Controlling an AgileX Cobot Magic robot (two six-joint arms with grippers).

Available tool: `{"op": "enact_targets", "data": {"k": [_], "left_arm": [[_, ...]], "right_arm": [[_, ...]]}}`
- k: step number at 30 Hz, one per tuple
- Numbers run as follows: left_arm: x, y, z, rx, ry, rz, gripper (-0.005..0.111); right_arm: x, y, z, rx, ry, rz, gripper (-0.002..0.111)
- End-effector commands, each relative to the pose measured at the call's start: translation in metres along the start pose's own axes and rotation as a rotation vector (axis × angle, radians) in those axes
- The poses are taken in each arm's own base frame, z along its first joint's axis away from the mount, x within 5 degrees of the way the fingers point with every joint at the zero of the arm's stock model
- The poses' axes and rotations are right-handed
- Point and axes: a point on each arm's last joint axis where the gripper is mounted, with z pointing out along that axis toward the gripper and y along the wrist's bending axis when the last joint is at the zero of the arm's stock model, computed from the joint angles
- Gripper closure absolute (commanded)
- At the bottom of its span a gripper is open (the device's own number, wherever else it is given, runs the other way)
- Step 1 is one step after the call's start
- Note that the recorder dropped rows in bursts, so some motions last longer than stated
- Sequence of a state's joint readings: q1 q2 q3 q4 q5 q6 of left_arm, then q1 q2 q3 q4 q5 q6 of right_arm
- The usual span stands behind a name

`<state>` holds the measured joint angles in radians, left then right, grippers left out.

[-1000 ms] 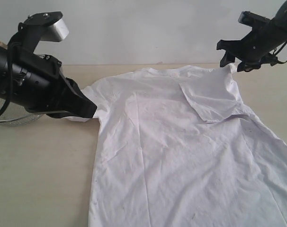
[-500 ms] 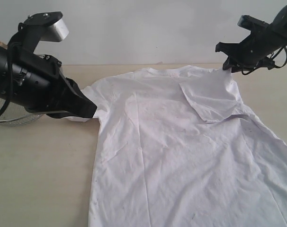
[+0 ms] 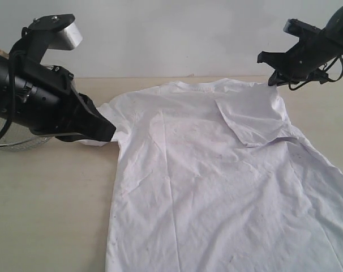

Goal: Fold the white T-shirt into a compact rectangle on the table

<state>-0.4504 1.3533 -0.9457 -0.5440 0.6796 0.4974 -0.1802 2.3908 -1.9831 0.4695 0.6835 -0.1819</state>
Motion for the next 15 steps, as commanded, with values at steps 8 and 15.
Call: {"op": "enact_targets", "data": {"k": [8, 15], "left_arm": [[0.002, 0.000, 0.000, 0.001, 0.009, -0.004, 0.102], [0.002, 0.000, 0.000, 0.001, 0.009, -0.004, 0.102]], "right_arm": [[-0.012, -0.013, -0.011, 0.151, -0.037, -0.156, 0.108], [-0.015, -0.019, -0.013, 0.221, -0.057, -0.225, 0.108]]}}
